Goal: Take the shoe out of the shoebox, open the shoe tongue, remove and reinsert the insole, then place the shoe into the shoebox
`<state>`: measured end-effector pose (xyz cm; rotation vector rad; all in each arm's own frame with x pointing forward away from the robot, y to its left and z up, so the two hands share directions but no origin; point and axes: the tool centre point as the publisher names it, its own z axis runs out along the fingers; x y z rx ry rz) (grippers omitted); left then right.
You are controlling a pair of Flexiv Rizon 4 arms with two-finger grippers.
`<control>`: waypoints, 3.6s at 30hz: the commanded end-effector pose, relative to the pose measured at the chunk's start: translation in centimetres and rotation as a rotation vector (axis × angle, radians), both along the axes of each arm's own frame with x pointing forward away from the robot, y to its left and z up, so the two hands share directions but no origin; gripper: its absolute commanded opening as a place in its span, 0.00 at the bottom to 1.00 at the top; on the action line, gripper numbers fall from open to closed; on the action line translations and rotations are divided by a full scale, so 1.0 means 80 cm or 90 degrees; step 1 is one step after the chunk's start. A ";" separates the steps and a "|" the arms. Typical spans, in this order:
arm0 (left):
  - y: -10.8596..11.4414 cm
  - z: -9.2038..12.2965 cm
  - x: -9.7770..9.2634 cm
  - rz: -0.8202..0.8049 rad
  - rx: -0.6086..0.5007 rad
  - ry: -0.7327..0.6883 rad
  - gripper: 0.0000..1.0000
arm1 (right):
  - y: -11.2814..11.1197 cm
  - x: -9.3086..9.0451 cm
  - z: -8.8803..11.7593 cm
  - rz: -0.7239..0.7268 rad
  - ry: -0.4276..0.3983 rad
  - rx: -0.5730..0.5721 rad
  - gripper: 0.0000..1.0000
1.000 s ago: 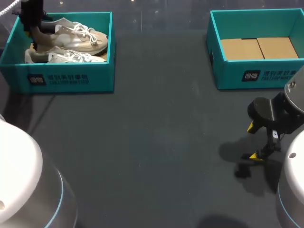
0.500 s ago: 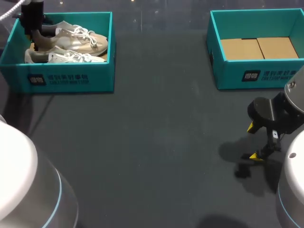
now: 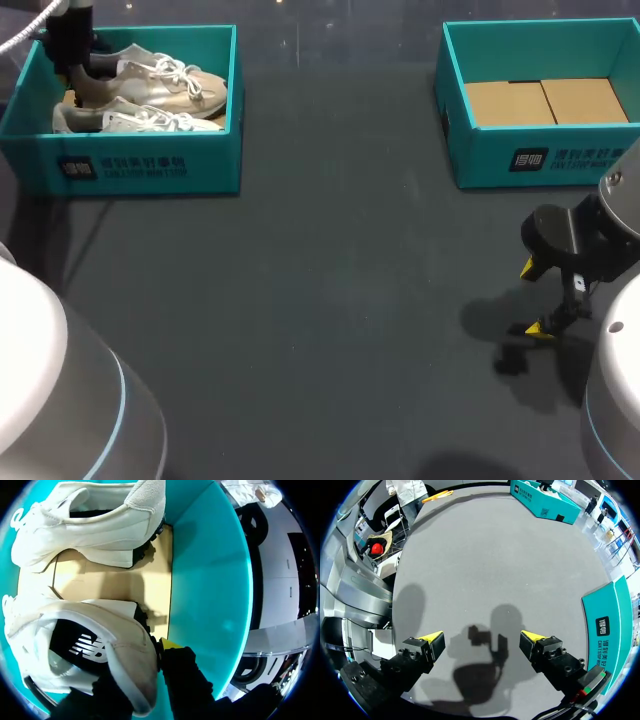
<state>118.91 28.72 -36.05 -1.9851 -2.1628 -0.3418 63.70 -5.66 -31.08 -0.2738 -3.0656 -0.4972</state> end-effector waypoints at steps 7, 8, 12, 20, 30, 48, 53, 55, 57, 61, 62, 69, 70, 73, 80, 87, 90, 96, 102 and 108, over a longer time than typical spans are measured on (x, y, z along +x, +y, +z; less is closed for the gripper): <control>0.002 -0.012 0.014 -0.007 -0.005 0.001 0.26 | 0.000 -0.002 0.000 -0.001 -0.002 -0.001 1.00; 0.003 -0.013 0.015 -0.008 -0.007 0.003 0.26 | 0.000 -0.002 0.000 -0.001 -0.002 -0.001 1.00; 0.006 -0.009 0.018 -0.017 -0.024 0.018 0.30 | 0.000 -0.002 0.000 -0.001 -0.002 -0.001 1.00; 0.006 0.012 0.015 -0.032 -0.046 0.014 0.43 | 0.000 -0.002 0.000 -0.001 -0.002 -0.001 1.00; -0.003 0.047 0.004 -0.055 -0.073 -0.016 0.77 | 0.000 -0.002 0.000 -0.001 -0.002 -0.001 1.00; -0.014 0.095 -0.021 -0.070 -0.119 -0.042 0.96 | 0.000 -0.002 0.000 -0.001 -0.002 -0.001 1.00; -0.014 0.124 -0.040 -0.070 -0.124 -0.057 0.99 | 0.000 -0.002 0.000 -0.001 -0.002 -0.001 1.00; -0.014 0.134 -0.049 -0.071 -0.127 -0.056 1.00 | 0.000 -0.002 0.000 -0.001 -0.002 -0.001 1.00; -0.013 0.144 -0.061 -0.071 -0.125 -0.060 1.00 | 0.000 -0.002 0.000 -0.001 -0.002 -0.001 1.00; -0.014 0.158 -0.084 -0.074 -0.124 -0.065 1.00 | 0.000 -0.002 0.000 -0.001 -0.002 -0.001 1.00; -0.013 0.160 -0.091 -0.074 -0.124 -0.063 1.00 | 0.000 -0.002 0.000 -0.001 -0.002 -0.001 1.00; -0.009 0.168 -0.126 -0.067 -0.123 -0.030 1.00 | 0.000 -0.002 0.000 -0.001 -0.002 -0.001 1.00; -0.008 0.169 -0.130 -0.065 -0.121 -0.023 1.00 | 0.000 -0.002 0.000 -0.001 -0.002 -0.001 1.00; -0.008 0.169 -0.130 -0.065 -0.121 -0.023 1.00 | 0.000 -0.002 0.000 -0.001 -0.002 -0.001 1.00; -0.008 0.169 -0.130 -0.065 -0.121 -0.023 1.00 | 0.000 -0.002 0.000 -0.001 -0.002 -0.001 1.00; -0.007 0.152 -0.150 -0.083 -0.121 -0.046 1.00 | 0.000 -0.002 0.000 -0.001 -0.002 -0.001 1.00; -0.010 0.139 -0.158 -0.080 -0.119 -0.038 1.00 | 0.000 -0.002 0.000 -0.001 -0.002 -0.001 1.00; -0.013 0.128 -0.175 -0.077 -0.106 -0.062 1.00 | 0.000 -0.002 0.000 -0.001 -0.002 -0.001 1.00; -0.013 0.133 -0.179 -0.077 -0.104 -0.061 1.00 | 0.000 -0.002 0.000 -0.001 -0.002 -0.001 1.00; -0.013 0.133 -0.179 -0.077 -0.104 -0.061 1.00 | 0.000 -0.002 0.000 -0.001 -0.002 -0.001 1.00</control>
